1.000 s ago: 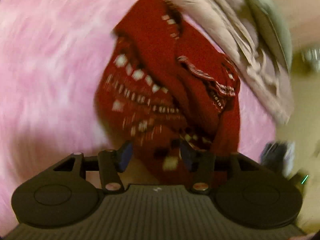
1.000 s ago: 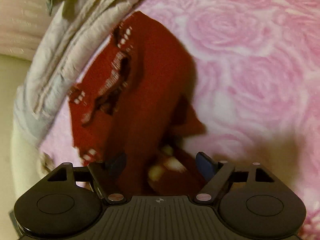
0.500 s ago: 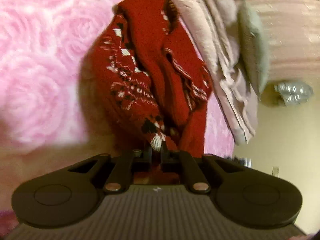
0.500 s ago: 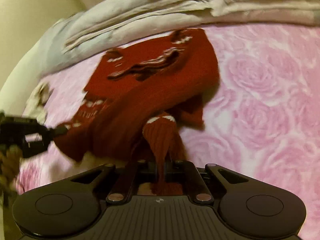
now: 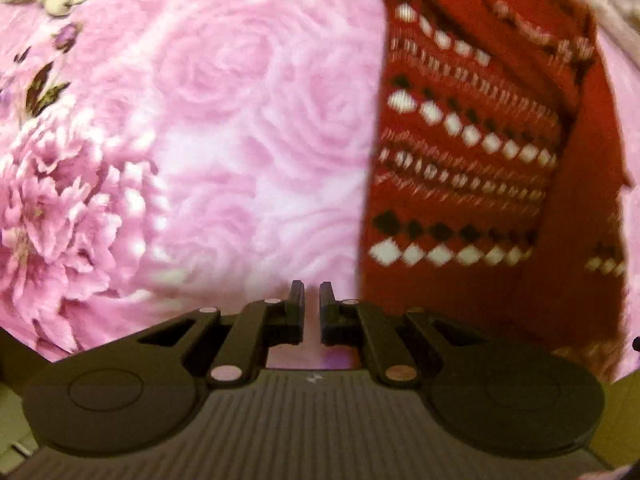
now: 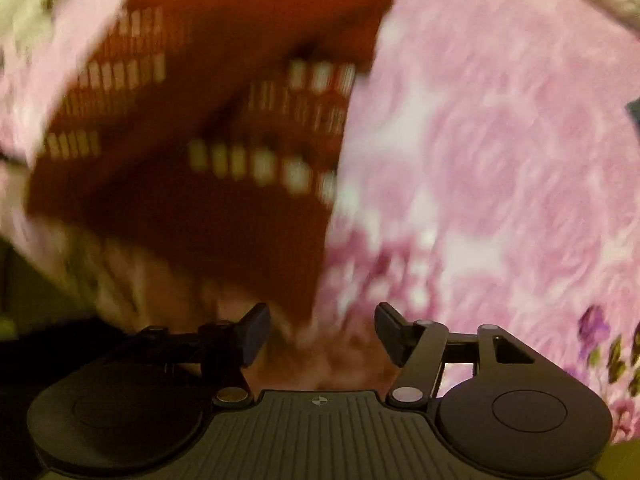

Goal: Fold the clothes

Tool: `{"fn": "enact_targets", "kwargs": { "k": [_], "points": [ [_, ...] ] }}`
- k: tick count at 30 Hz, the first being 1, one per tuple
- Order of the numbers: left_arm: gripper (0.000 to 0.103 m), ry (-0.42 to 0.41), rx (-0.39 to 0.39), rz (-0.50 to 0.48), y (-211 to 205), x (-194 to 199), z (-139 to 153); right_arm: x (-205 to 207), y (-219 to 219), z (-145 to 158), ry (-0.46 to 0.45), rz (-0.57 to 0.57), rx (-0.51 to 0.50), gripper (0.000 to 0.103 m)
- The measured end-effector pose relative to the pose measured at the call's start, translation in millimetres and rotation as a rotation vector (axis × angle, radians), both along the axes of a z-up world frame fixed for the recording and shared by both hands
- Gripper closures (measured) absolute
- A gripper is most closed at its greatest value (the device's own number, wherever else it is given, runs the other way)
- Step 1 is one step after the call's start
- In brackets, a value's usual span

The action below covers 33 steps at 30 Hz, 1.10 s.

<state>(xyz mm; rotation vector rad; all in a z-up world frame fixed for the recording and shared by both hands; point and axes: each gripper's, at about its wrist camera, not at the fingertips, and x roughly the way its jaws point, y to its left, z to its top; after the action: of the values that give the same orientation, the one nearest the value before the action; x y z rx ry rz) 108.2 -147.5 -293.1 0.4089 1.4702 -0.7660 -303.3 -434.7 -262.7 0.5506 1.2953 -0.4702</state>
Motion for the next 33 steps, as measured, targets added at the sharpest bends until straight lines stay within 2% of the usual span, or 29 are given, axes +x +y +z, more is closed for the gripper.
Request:
{"fn": "enact_targets", "kwargs": {
  "k": [2, 4, 7, 9, 11, 12, 15, 18, 20, 23, 25, 26, 27, 28, 29, 31, 32, 33],
  "points": [
    [0.098, 0.05, -0.091, 0.062, 3, 1, 11, 5, -15, 15, -0.174, -0.114, 0.058, 0.042],
    [0.098, 0.073, -0.146, 0.079, -7, -2, 17, 20, -26, 11, -0.311, -0.21, 0.139, 0.042],
    [0.097, 0.1, -0.201, 0.06, -29, -13, 22, 48, -32, -22, -0.421, -0.331, 0.283, 0.042],
    [0.092, 0.113, -0.219, 0.055, -36, -21, 20, 67, -33, -55, -0.428, -0.382, 0.354, 0.043],
    [0.092, 0.135, -0.224, 0.065, -36, -28, 16, 82, -29, -86, -0.412, -0.42, 0.418, 0.066],
    [0.092, 0.141, -0.22, 0.068, -35, -31, 14, 88, -27, -96, -0.41, -0.428, 0.448, 0.081],
    [0.092, 0.141, -0.2, 0.074, -35, -36, 10, 104, -29, -110, -0.441, -0.411, 0.514, 0.1],
    [0.092, 0.115, -0.188, 0.073, -40, -35, 10, 92, -54, -81, -0.652, -0.439, 0.518, 0.101],
    [0.092, 0.085, -0.183, 0.056, -51, -34, 12, 64, -82, -55, -0.795, -0.536, 0.46, 0.101],
    [0.091, 0.063, -0.199, 0.032, -71, -32, 14, -2, -131, -23, -0.922, -0.806, 0.271, 0.101],
    [0.084, 0.082, -0.238, 0.033, -89, -34, 13, -52, -159, -8, -0.904, -1.05, 0.084, 0.1],
    [0.074, 0.093, -0.26, 0.035, -99, -35, 13, -75, -170, -5, -0.855, -1.164, -0.008, 0.099],
    [0.071, 0.106, -0.285, 0.033, -110, -39, 12, -93, -180, -1, -0.788, -1.239, -0.08, 0.076],
    [0.071, 0.118, -0.31, 0.03, -122, -43, 10, -104, -186, 1, -0.707, -1.266, -0.122, 0.03],
    [0.07, 0.131, -0.333, 0.025, -135, -49, 9, -114, -190, 2, -0.628, -1.282, -0.156, 0.016],
    [0.063, 0.156, -0.378, 0.013, -162, -61, 5, -127, -188, -2, -0.567, -1.267, -0.171, 0.014],
    [0.058, 0.162, -0.393, 0.008, -175, -67, 2, -128, -183, -5, -0.547, -1.246, -0.15, 0.014],
    [0.057, 0.165, -0.406, 0.008, -187, -72, -2, -130, -179, -9, -0.527, -1.225, -0.129, 0.014]
  ]
}}
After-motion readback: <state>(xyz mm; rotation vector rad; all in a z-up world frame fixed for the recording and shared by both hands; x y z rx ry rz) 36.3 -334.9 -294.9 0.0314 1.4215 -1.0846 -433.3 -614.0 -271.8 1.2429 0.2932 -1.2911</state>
